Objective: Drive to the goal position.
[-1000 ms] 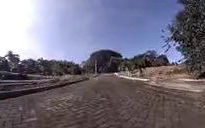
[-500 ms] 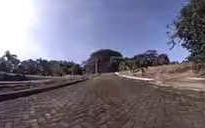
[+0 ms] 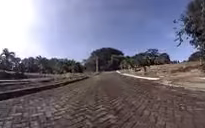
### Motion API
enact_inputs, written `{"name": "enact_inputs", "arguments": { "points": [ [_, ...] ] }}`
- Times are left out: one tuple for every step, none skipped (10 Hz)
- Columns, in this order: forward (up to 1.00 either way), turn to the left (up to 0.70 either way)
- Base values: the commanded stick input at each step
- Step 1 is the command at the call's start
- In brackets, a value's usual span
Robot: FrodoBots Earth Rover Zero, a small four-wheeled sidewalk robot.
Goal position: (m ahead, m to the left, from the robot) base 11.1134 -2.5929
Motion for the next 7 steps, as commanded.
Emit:
{"name": "enact_inputs", "arguments": {
  "points": [
    [1.0,0.0],
    [1.0,0.0],
    [1.0,0.0],
    [1.0,0.0],
    [1.0,0.0],
    [1.0,0.0],
    [1.0,0.0]
  ]
}}
